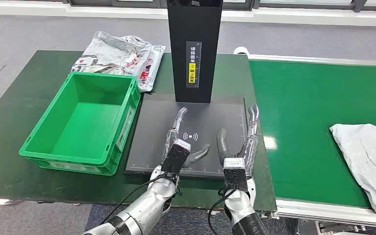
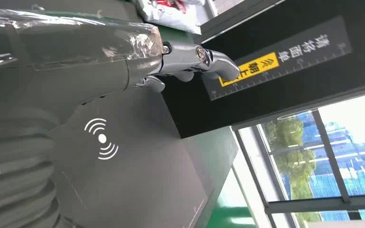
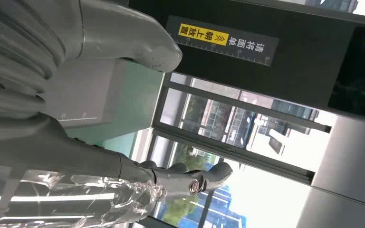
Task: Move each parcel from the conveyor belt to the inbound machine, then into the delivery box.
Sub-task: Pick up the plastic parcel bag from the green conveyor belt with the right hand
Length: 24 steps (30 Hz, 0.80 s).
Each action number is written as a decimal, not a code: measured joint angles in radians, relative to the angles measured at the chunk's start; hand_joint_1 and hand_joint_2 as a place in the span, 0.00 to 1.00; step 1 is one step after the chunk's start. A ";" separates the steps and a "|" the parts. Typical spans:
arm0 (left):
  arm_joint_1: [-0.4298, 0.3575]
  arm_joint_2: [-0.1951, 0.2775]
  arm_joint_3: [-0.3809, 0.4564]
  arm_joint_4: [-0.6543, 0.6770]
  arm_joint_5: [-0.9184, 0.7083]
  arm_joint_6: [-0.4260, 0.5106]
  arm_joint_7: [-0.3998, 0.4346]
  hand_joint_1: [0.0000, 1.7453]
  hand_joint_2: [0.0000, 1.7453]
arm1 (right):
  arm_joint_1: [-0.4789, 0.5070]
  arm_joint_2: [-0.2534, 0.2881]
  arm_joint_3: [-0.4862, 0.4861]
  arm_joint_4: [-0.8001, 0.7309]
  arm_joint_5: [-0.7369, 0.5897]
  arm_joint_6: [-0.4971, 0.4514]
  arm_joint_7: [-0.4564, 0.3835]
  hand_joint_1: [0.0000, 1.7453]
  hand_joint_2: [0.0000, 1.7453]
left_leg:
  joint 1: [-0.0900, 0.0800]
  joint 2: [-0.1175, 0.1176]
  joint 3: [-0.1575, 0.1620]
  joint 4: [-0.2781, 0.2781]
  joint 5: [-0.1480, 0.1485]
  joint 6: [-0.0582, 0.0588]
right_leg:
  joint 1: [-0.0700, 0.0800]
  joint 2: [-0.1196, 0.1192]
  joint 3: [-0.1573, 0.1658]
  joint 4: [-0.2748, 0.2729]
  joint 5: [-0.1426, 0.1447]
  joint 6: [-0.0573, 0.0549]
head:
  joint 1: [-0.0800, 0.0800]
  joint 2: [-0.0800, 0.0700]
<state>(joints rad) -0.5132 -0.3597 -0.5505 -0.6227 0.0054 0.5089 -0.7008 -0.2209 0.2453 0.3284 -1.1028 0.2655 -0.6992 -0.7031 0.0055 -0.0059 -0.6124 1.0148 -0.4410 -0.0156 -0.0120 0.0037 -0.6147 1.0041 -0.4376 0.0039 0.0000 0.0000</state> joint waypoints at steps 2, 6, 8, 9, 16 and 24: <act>-0.004 0.000 0.000 0.003 0.012 -0.006 0.000 0.00 1.00 | -0.003 0.001 -0.009 0.000 -0.004 0.000 0.000 0.00 1.00 | 0.000 0.000 0.000 0.000 0.000 0.000 | 0.000 0.000 0.000 0.000 0.000 0.000 | 0.000 0.000; -0.021 0.001 0.010 0.015 0.017 -0.020 0.000 0.00 1.00 | -0.022 0.005 -0.078 0.007 -0.030 0.000 0.000 0.00 1.00 | 0.000 0.000 0.000 0.000 0.000 0.000 | 0.000 0.000 0.000 0.000 0.000 0.000 | 0.000 0.000; -0.028 0.003 0.024 0.019 0.010 -0.025 0.000 0.00 1.00 | -0.037 0.004 -0.120 0.023 -0.048 -0.001 0.001 0.00 1.00 | 0.000 0.000 0.000 0.000 0.000 0.000 | 0.000 0.000 0.000 0.000 0.000 0.000 | 0.000 0.000; -0.032 0.004 0.033 0.020 0.010 -0.032 0.000 0.00 1.00 | -0.043 0.002 -0.144 0.033 -0.041 -0.001 0.001 0.00 1.00 | 0.000 0.000 0.000 0.000 0.000 0.000 | 0.000 0.000 0.000 0.000 0.000 0.000 | 0.000 0.000; -0.082 0.035 0.119 0.083 0.051 -0.153 0.011 0.00 1.00 | -0.126 -0.106 -0.463 0.195 0.444 -0.002 0.256 0.00 1.00 | -0.001 -0.004 0.001 0.001 0.001 0.002 | -0.001 -0.003 0.002 -0.001 0.000 0.002 | 0.000 0.000; -0.096 0.099 0.191 0.096 0.039 -0.183 0.020 0.00 1.00 | -0.188 -0.317 -0.944 0.470 0.980 -0.002 0.588 0.00 1.00 | -0.003 -0.009 0.003 0.001 -0.002 0.007 | -0.004 -0.008 0.008 -0.002 -0.002 0.007 | 0.000 0.000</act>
<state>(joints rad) -0.6093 -0.2607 -0.3598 -0.5272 0.0443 0.3260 -0.6811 -0.4084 -0.0719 -0.6151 -0.6329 1.2457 -0.7017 -0.1147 0.0020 -0.0147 -0.6094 1.0159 -0.4434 -0.0089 -0.0158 -0.0040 -0.6069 1.0023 -0.4397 0.0107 0.0000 0.0000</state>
